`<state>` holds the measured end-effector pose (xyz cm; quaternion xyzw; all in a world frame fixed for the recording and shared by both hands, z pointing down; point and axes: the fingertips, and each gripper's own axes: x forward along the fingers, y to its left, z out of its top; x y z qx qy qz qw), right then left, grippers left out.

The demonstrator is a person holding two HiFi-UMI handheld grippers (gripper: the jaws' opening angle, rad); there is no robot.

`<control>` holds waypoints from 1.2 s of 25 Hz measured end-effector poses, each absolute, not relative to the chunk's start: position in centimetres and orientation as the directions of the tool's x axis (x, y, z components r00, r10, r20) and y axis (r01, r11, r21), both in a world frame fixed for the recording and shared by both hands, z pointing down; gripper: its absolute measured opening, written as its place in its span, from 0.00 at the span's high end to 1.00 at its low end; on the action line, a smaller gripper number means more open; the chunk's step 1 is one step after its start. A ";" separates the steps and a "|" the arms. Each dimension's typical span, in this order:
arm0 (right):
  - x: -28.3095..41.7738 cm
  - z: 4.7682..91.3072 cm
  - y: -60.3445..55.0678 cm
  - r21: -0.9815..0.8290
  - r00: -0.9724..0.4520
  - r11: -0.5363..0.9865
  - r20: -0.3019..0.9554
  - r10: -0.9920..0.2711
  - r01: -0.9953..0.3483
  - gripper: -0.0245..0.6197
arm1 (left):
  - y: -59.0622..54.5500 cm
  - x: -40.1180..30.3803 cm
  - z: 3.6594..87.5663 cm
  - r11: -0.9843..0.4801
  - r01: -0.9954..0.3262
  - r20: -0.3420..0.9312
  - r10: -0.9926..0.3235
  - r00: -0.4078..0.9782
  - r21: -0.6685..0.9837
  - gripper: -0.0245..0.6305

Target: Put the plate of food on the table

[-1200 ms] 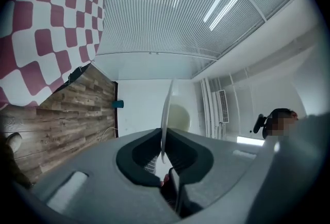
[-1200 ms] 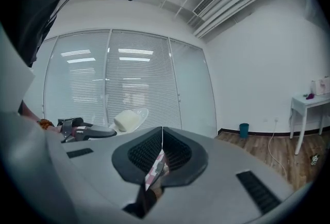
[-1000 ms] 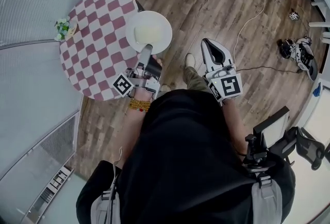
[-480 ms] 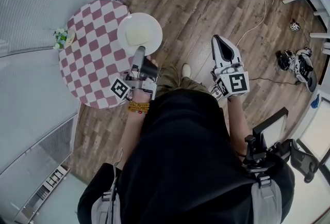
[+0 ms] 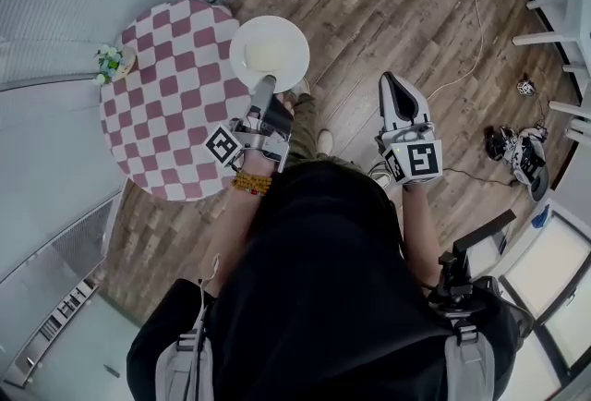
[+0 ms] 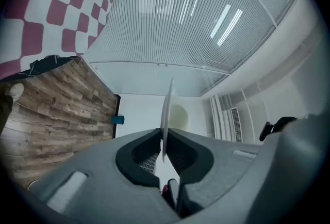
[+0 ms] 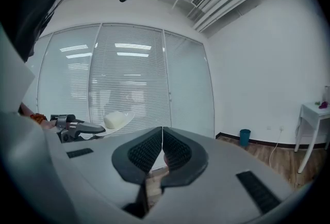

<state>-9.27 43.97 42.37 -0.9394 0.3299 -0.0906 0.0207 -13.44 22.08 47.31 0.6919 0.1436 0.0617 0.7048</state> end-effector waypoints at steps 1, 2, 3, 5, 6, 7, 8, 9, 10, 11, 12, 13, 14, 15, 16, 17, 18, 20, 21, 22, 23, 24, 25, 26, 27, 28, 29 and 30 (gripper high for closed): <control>-8.1 42.2 43.4 -0.097 0.760 -0.776 0.160 -0.630 -0.623 0.94 | 21.8 -12.1 47.1 0.031 0.119 -0.123 0.284 0.951 0.992 0.93; -6.8 42.1 42.7 -0.091 0.752 -0.769 0.162 -0.638 -0.633 0.94 | 21.4 -10.7 46.8 0.023 0.132 -0.133 0.282 0.950 0.991 0.93; -5.5 41.9 42.0 -0.083 0.746 -0.763 0.165 -0.645 -0.641 0.94 | 20.9 -9.3 46.5 0.020 0.143 -0.143 0.278 0.950 0.989 0.93; -2.9 41.4 40.4 -0.069 0.733 -0.752 0.178 -0.656 -0.656 0.94 | 19.8 -7.0 46.1 0.035 0.150 -0.153 0.265 0.952 0.988 0.93; -1.5 40.8 39.5 -0.061 0.725 -0.743 0.179 -0.665 -0.666 0.94 | 19.3 -6.0 45.7 0.041 0.154 -0.159 0.259 0.953 0.987 0.93; -0.2 40.0 38.6 -0.051 0.717 -0.734 0.176 -0.674 -0.677 0.94 | 18.7 -4.9 45.2 0.045 0.165 -0.171 0.254 0.952 0.985 0.93; 1.1 39.2 37.7 -0.039 0.710 -0.725 0.171 -0.683 -0.688 0.94 | 18.2 -3.8 44.7 0.047 0.178 -0.184 0.250 0.951 0.983 0.93; 2.3 38.4 36.7 -0.026 0.703 -0.716 0.165 -0.691 -0.698 0.94 | 17.5 -2.7 44.3 0.046 0.189 -0.195 0.241 0.951 0.981 0.93; 3.4 37.8 35.6 -0.014 0.696 -0.706 0.160 -0.700 -0.708 0.94 | 16.6 -1.9 44.0 0.043 0.194 -0.199 0.225 0.954 0.980 0.93; 4.3 37.4 34.3 -0.004 0.685 -0.694 0.155 -0.712 -0.720 0.94 | 15.5 -1.3 43.9 0.039 0.192 -0.196 0.199 0.960 0.981 0.93; 5.2 37.1 32.9 0.003 0.669 -0.676 0.152 -0.728 -0.736 0.94 | 14.3 -0.8 43.9 0.036 0.186 -0.190 0.167 0.968 0.982 0.93; 6.1 36.8 31.3 0.007 0.650 -0.656 0.151 -0.745 -0.754 0.94 | 12.9 -0.4 44.0 0.031 0.181 -0.184 0.132 0.974 0.983 0.93; 7.1 36.7 29.7 0.009 0.628 -0.634 0.150 -0.764 -0.773 0.94 | 11.5 0.0 44.1 0.025 0.180 -0.181 0.100 0.978 0.983 0.93; 8.0 36.6 27.9 0.012 0.604 -0.609 0.149 -0.783 -0.793 0.94 | 10.1 0.4 44.1 0.016 0.181 -0.182 0.071 0.981 0.983 0.93; 8.8 36.5 26.3 0.017 0.577 -0.581 0.149 -0.803 -0.813 0.94 | 8.8 0.8 44.1 0.005 0.184 -0.184 0.046 0.982 0.983 0.93; 9.3 36.4 24.7 0.021 0.548 -0.552 0.148 -0.823 -0.834 0.94 | 7.7 1.1 44.1 -0.004 0.187 -0.187 0.022 0.982 0.982 0.93; 9.6 36.4 23.2 0.023 0.519 -0.521 0.146 -0.842 -0.853 0.94 | 6.6 1.2 44.1 -0.014 0.189 -0.189 -0.001 0.982 0.982 0.93; 9.9 36.7 20.4 0.026 0.454 -0.455 0.145 -0.879 -0.890 0.94 | 4.5 1.2 44.0 -0.027 0.189 -0.191 -0.052 0.980 0.982 0.93; 9.8 36.9 19.1 0.029 0.417 -0.418 0.148 -0.897 -0.908 0.94 | 3.6 1.1 44.0 -0.027 0.188 -0.189 -0.082 0.978 0.982 0.93; 9.6 37.2 17.8 0.031 0.379 -0.379 0.153 -0.913 -0.925 0.94 | 2.6 0.8 44.0 -0.026 0.183 -0.185 -0.114 0.976 0.983 0.93; 9.5 37.5 16.5 0.028 0.341 -0.341 0.157 -0.927 -0.940 0.94 | 1.7 0.5 44.0 -0.026 0.177 -0.179 -0.148 0.973 0.984 0.93; 9.6 37.9 15.2 0.020 0.304 -0.305 0.160 -0.939 -0.952 0.94 | 0.8 0.0 44.1 -0.030 0.168 -0.171 -0.182 0.968 0.985 0.93; 9.8 38.2 13.8 0.007 0.269 -0.272 0.160 -0.950 -0.962 0.94 | -0.1 -0.4 44.1 -0.034 0.157 -0.161 -0.216 0.963 0.987 0.93; 10.1 38.6 12.4 -0.010 0.237 -0.242 0.158 -0.959 -0.970 0.94 | -1.0 -0.8 44.1 -0.038 0.146 -0.151 -0.248 0.957 0.989 0.93; 10.5 39.0 11.2 -0.027 0.207 -0.213 0.156 -0.966 -0.977 0.94 | -1.7 -1.0 44.1 -0.042 0.137 -0.143 -0.275 0.951 0.990 0.93; 11.0 39.4 10.0 -0.041 0.176 -0.184 0.152 -0.973 -0.982 0.94 | -2.3 -1.0 43.9 -0.052 0.130 -0.139 -0.297 0.945 0.990 0.93; 11.5 39.8 8.9 -0.051 0.143 -0.152 0.149 -0.979 -0.987 0.94 | -2.7 -0.9 43.7 -0.069 0.123 -0.139 -0.315 0.939 0.990 0.93; 12.0 40.4 7.7 -0.058 0.106 -0.115 0.148 -0.983 -0.992 0.94 | -3.2 -0.7 43.4 -0.090 0.115 -0.139 -0.334 0.932 0.989 0.93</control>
